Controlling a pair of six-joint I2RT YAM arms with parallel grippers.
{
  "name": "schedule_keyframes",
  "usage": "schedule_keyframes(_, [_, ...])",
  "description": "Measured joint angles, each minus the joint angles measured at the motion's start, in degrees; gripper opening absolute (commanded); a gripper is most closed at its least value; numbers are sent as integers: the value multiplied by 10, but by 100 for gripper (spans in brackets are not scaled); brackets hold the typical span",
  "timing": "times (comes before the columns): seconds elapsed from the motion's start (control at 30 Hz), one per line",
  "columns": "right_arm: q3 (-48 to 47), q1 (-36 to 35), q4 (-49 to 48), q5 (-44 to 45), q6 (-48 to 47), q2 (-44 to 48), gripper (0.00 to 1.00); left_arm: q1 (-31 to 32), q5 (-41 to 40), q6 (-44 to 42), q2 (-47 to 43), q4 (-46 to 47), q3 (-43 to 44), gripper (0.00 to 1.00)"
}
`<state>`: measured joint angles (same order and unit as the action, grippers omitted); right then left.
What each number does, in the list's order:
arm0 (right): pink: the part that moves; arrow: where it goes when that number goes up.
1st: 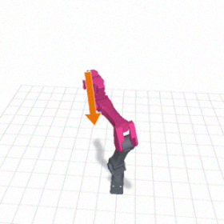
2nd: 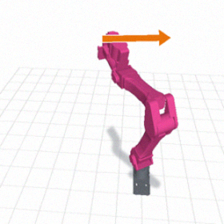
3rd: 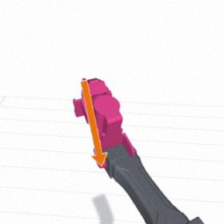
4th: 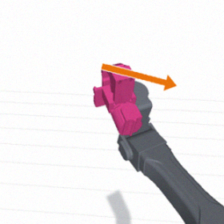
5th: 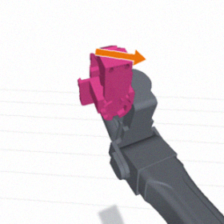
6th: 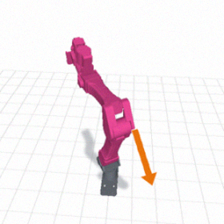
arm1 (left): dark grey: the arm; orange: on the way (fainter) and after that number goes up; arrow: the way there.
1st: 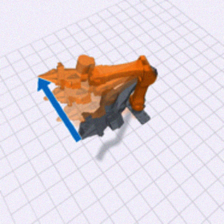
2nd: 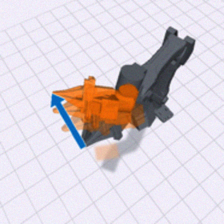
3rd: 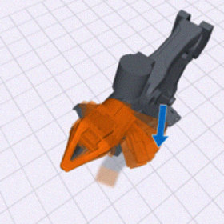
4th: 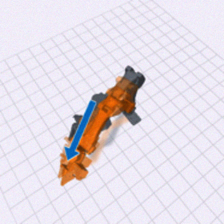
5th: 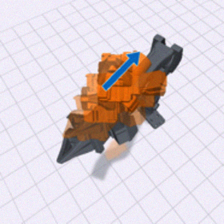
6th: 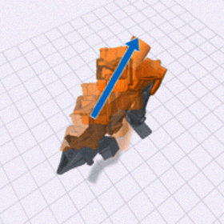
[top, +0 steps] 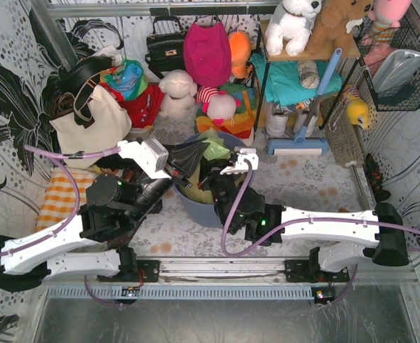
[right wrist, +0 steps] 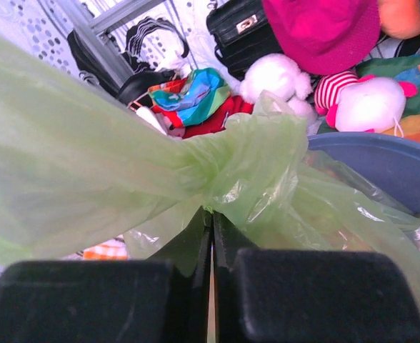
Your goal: Tie the trash bag
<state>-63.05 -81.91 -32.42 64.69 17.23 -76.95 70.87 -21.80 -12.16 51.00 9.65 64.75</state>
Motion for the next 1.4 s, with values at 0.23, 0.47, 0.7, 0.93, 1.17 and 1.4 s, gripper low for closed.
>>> schedule_keyframes(0.23, [19,6,-60,31,-32,-1,0,0,12,2,-13,-1,-10,3])
schedule_keyframes(0.47, [34,6,-117,48,-76,-7,0,0,7,7,-30,-1,-21,45])
schedule_keyframes(0.7, [42,6,-109,48,-74,-2,0,0,-72,8,-56,-2,-34,55])
schedule_keyframes(0.93, [42,6,-80,48,-57,9,0,0,-169,8,-100,0,-46,69])
schedule_keyframes(1.17, [42,6,-66,48,-57,14,0,-2,-205,21,-103,-34,-46,75])
schedule_keyframes(1.4, [42,6,-52,48,-53,18,0,-81,-179,75,-74,-109,-38,75])
